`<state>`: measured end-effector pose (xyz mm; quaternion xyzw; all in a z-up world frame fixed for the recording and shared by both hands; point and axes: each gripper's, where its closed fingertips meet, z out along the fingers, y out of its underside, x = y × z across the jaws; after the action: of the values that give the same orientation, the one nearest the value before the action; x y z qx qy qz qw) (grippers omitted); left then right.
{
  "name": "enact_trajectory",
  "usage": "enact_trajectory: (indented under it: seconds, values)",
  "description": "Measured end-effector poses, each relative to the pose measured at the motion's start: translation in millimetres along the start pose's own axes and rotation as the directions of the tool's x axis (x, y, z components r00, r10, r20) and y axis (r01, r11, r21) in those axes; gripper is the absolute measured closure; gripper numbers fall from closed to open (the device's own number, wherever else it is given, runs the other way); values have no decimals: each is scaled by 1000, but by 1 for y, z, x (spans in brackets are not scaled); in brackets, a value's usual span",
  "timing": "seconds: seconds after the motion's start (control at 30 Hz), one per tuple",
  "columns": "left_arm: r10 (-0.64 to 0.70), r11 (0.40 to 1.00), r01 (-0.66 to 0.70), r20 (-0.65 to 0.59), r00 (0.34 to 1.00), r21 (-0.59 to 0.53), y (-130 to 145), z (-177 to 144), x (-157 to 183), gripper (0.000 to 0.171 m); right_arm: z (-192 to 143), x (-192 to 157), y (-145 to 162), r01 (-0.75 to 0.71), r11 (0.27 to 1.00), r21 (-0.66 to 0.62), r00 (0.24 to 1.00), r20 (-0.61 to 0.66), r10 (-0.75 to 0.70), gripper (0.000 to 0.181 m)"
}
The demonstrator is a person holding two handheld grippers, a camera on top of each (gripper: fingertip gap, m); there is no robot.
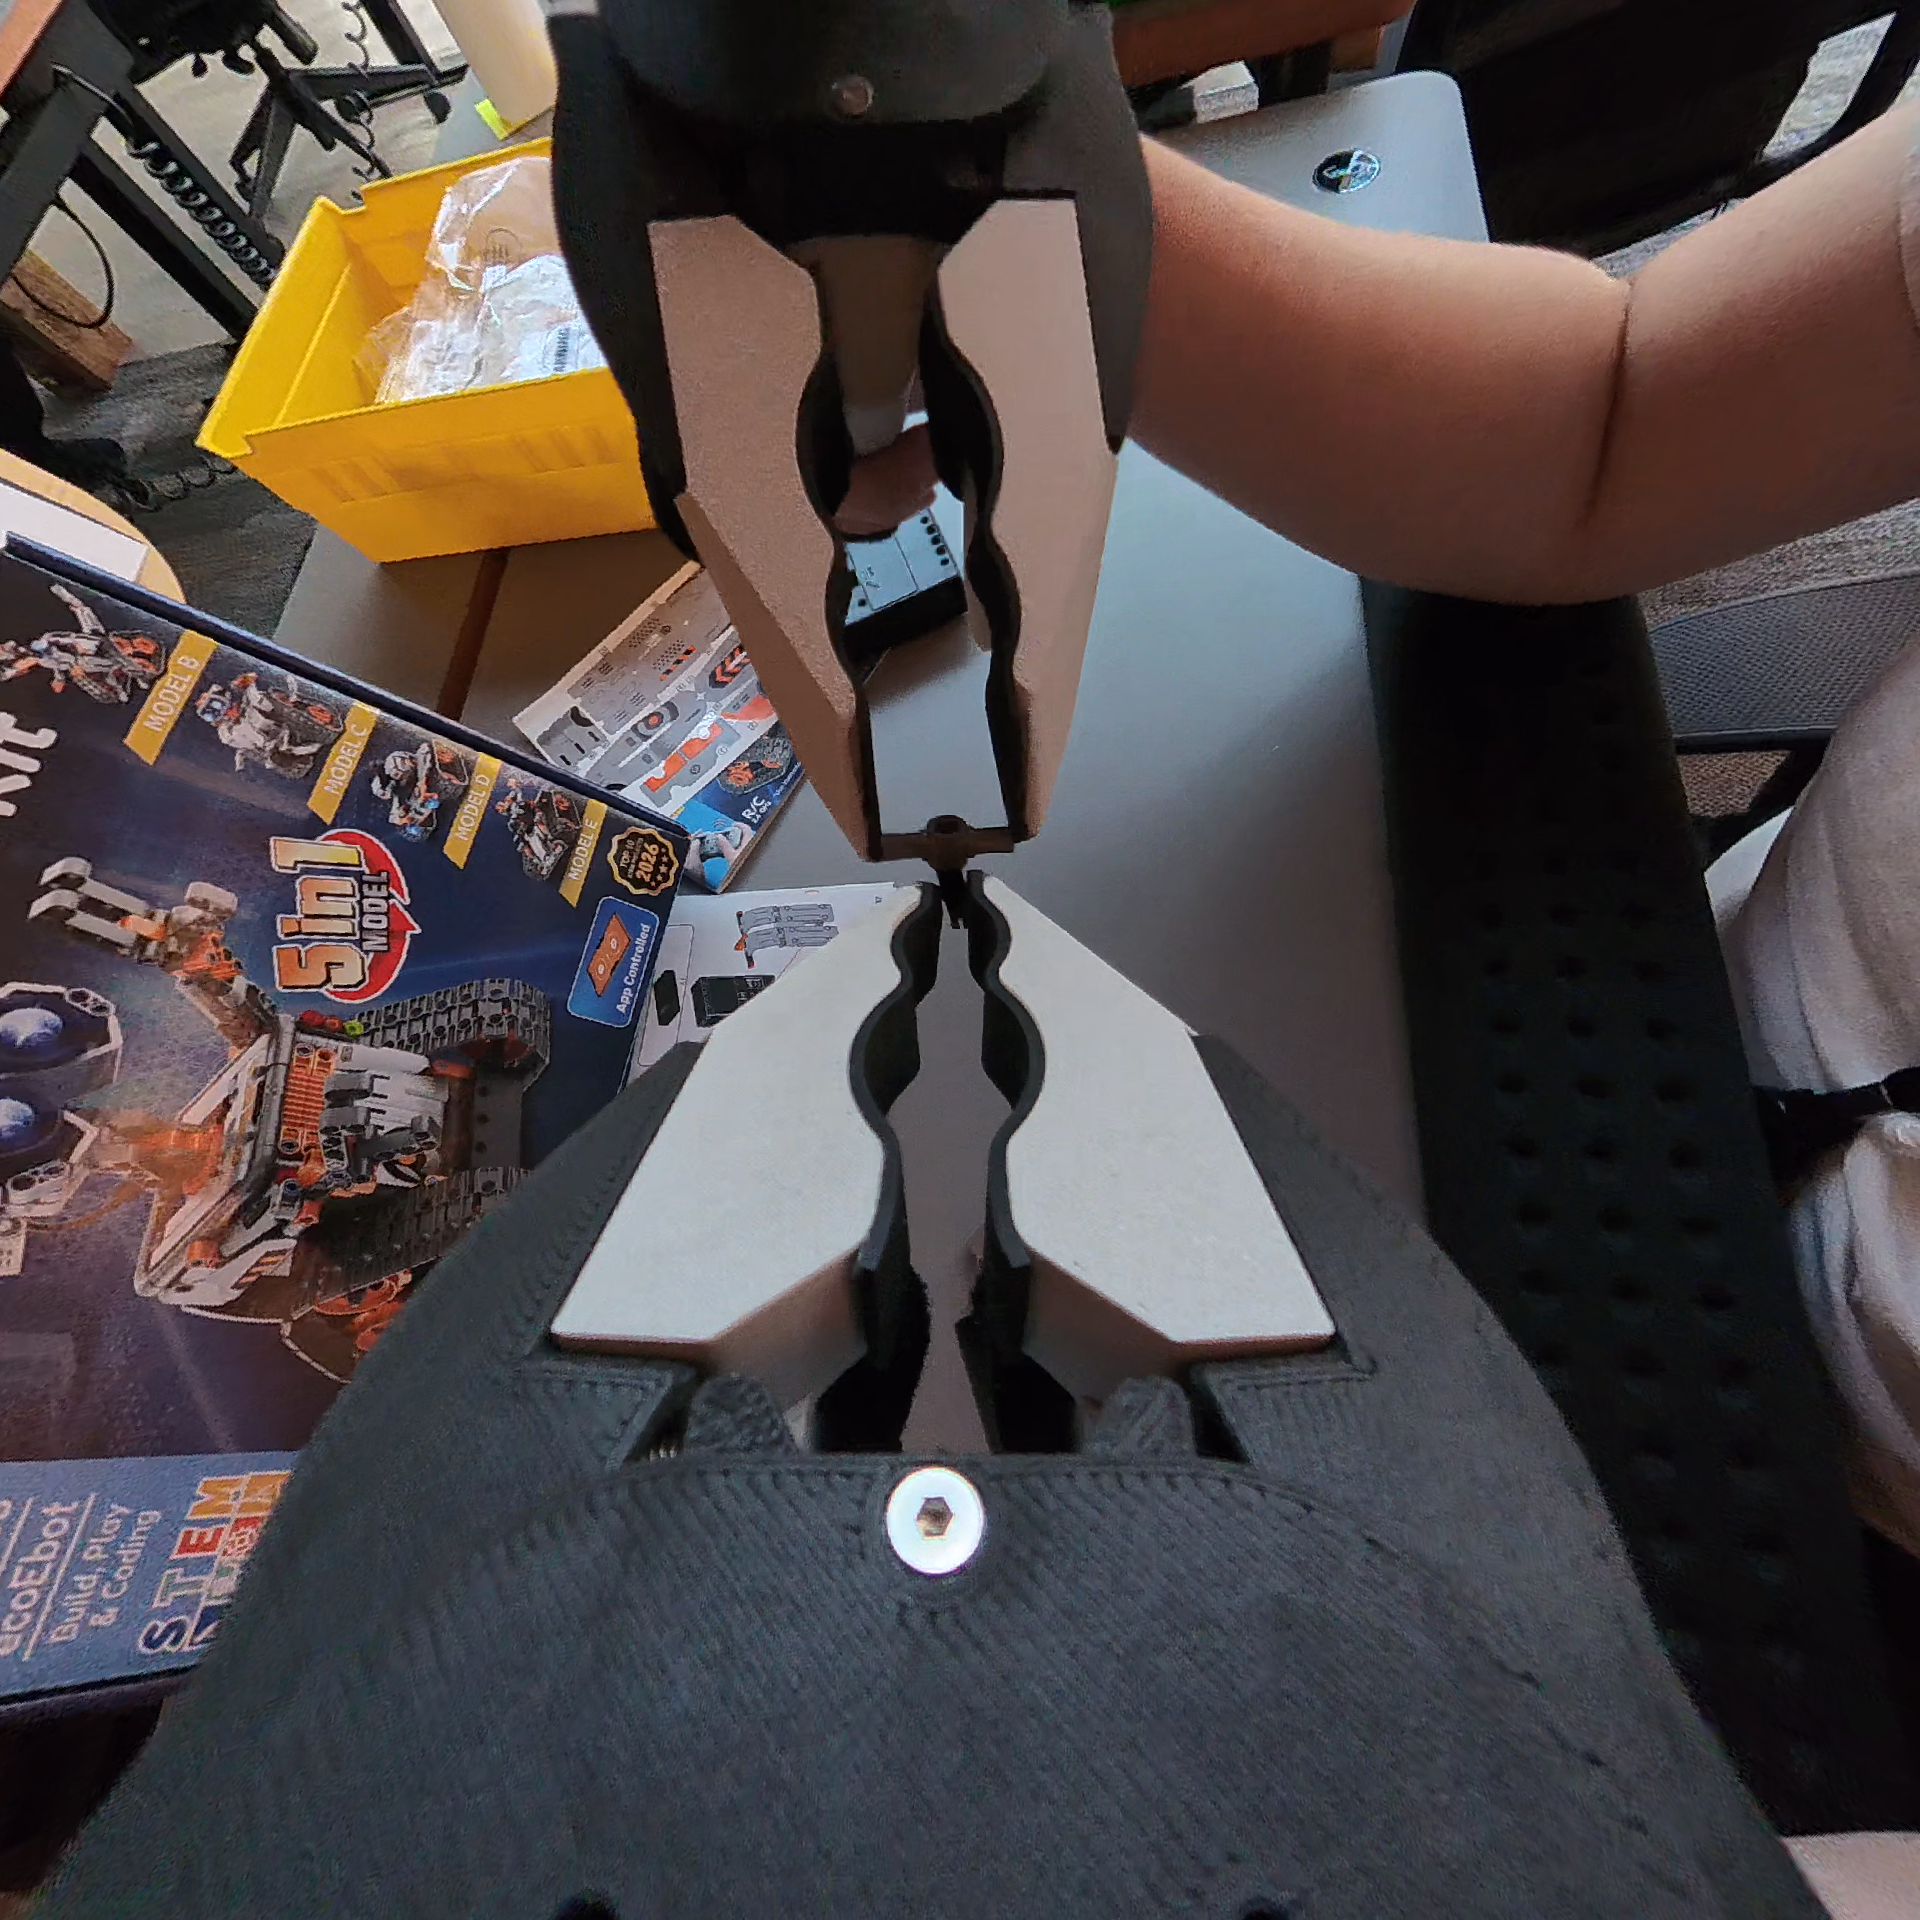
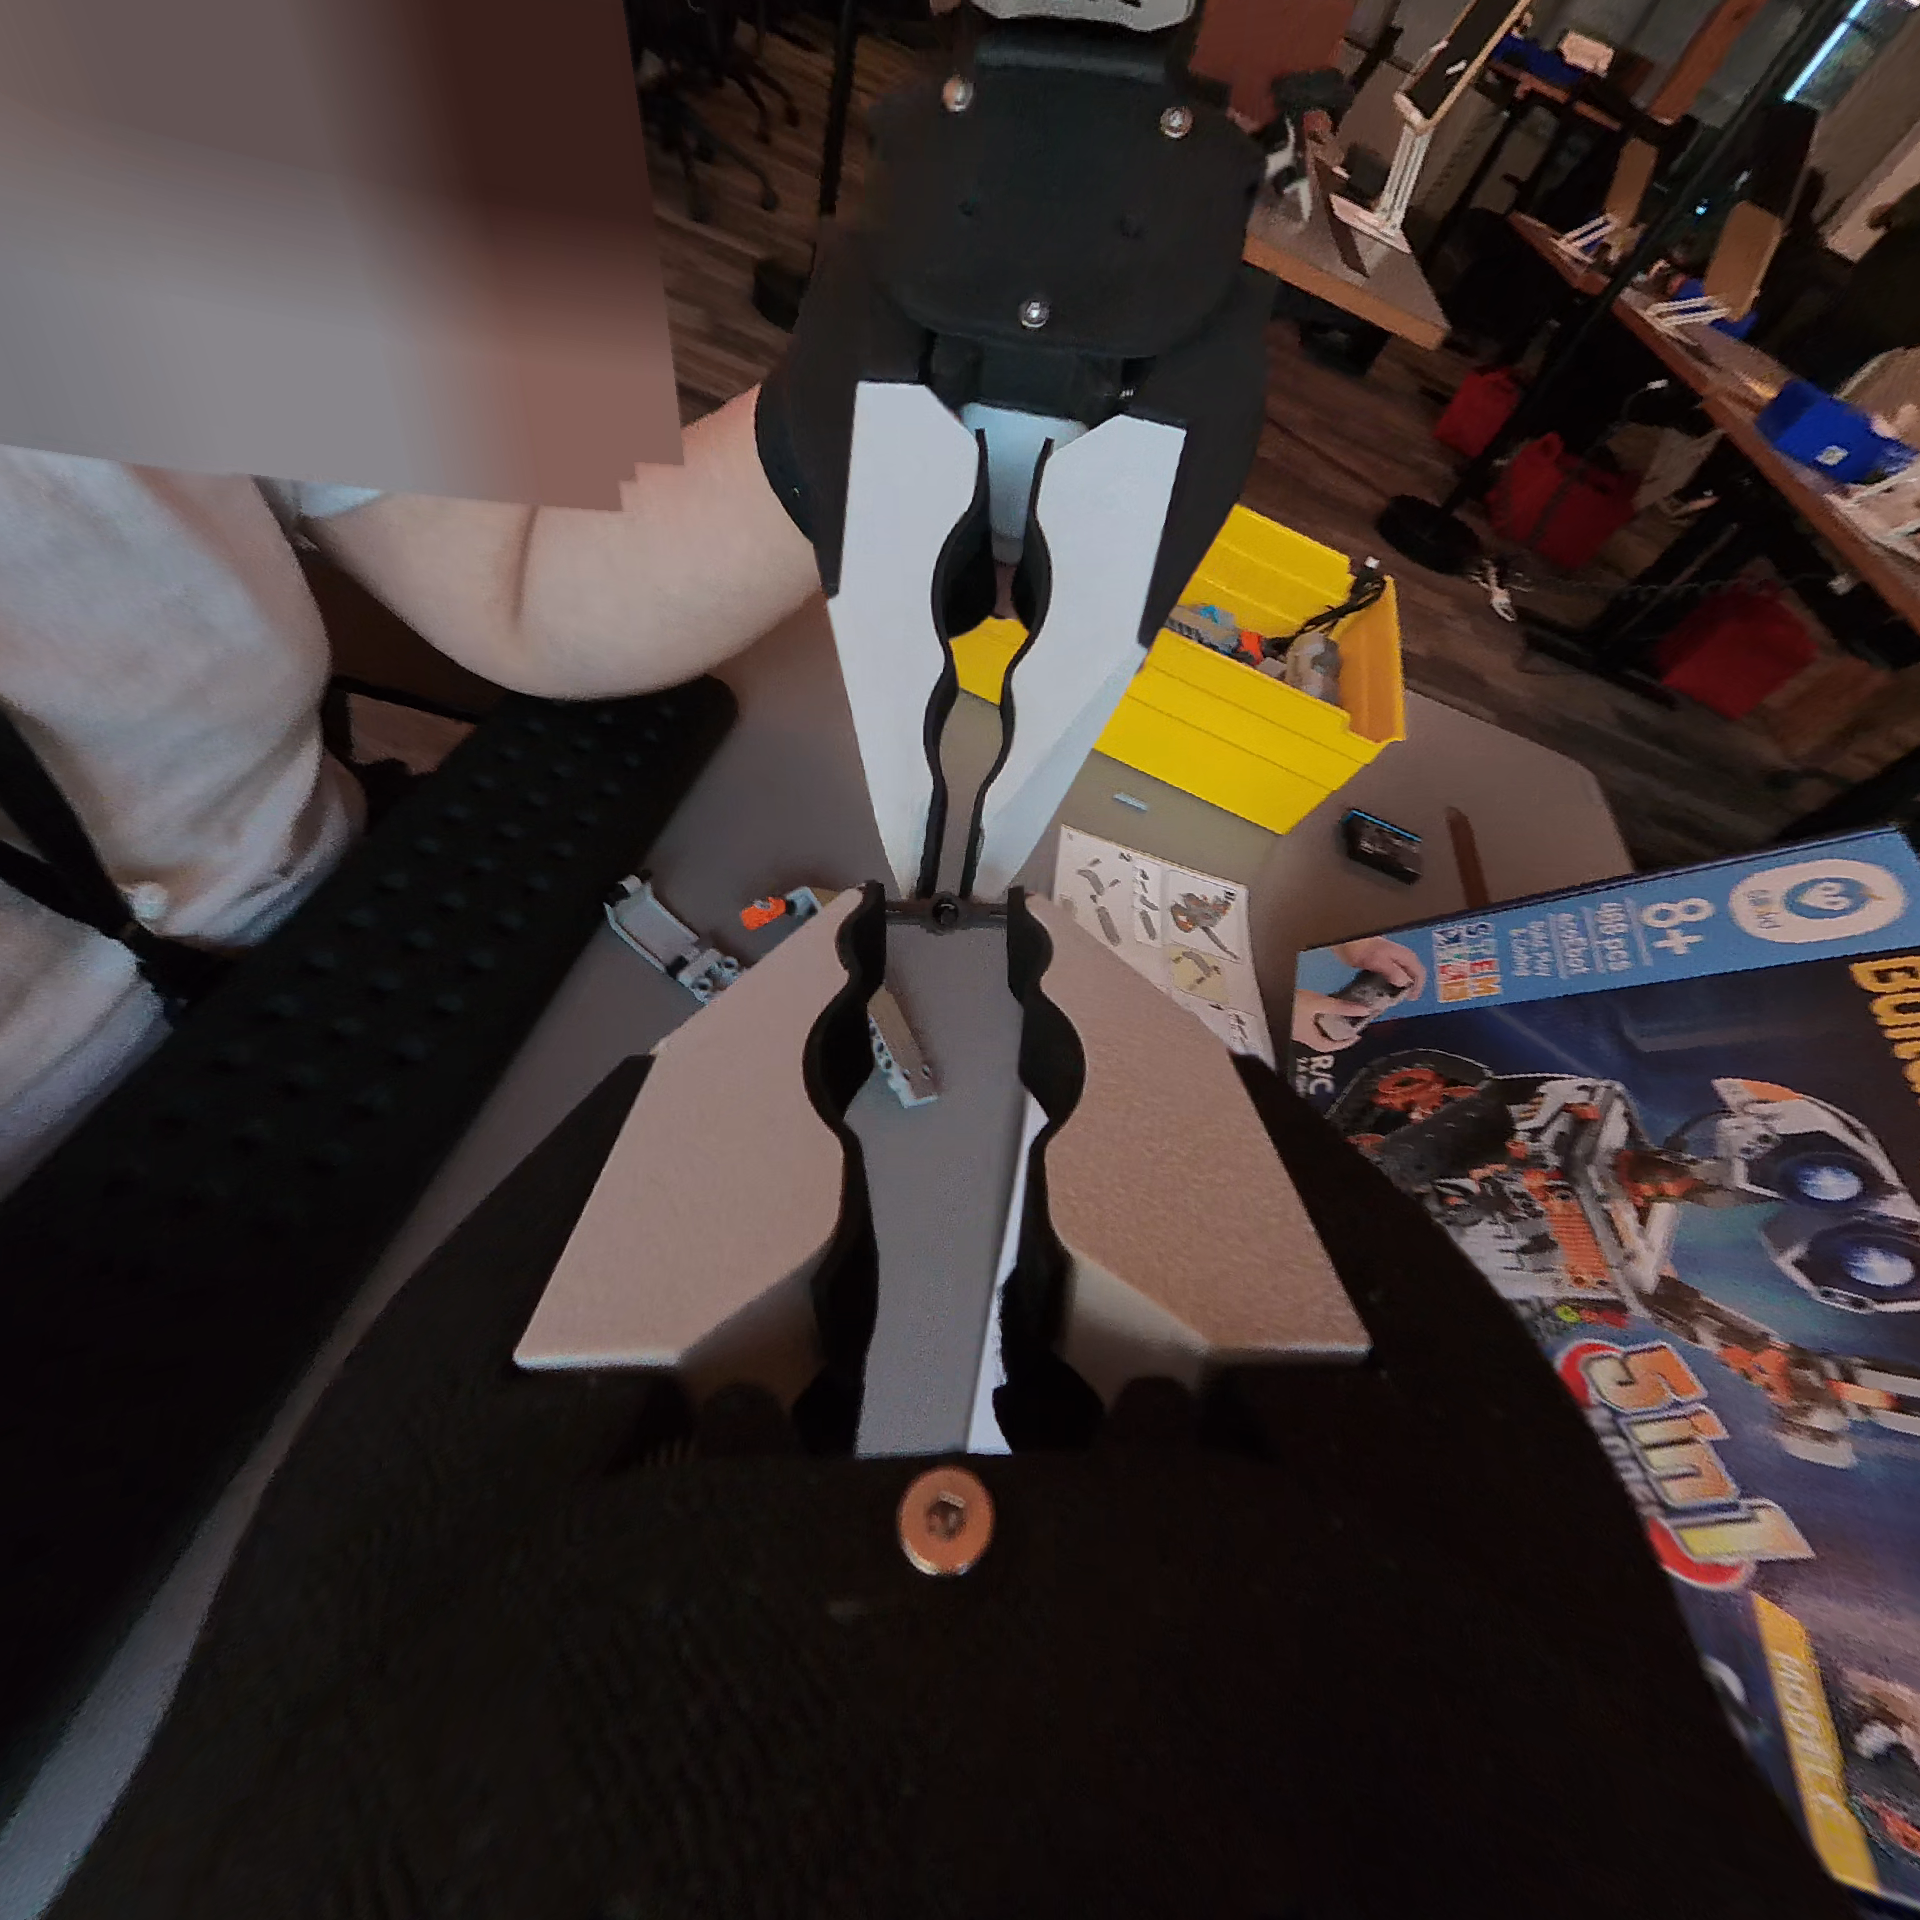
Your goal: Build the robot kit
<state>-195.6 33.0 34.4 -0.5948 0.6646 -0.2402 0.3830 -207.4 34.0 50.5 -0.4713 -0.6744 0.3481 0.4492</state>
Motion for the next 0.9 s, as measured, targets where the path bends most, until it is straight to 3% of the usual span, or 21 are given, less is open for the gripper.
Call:
enact_trajectory:
  seconds: [0.2, 0.63, 0.77, 0.9]
  values:
    - [-38, 998, 43, -83, 996, 56, -5, -2, 6, 168, -4, -4, -4, -153, 981, 122, 980, 143, 135, 160]
    - [-155, 981, 176, -218, 964, 83, -4, 4, 9, 169, -6, -5, 3, -383, 905, 185, 892, 327, 311, 160]
    - [-338, 917, 388, -334, 880, 96, -9, 2, 6, 169, -9, 0, 0, -526, 821, 223, 814, 413, 409, 161]
    - [-413, 868, 491, -444, 796, 74, 1, 5, 15, 169, -2, -6, 11, -678, 700, 226, 705, 469, 532, 161]
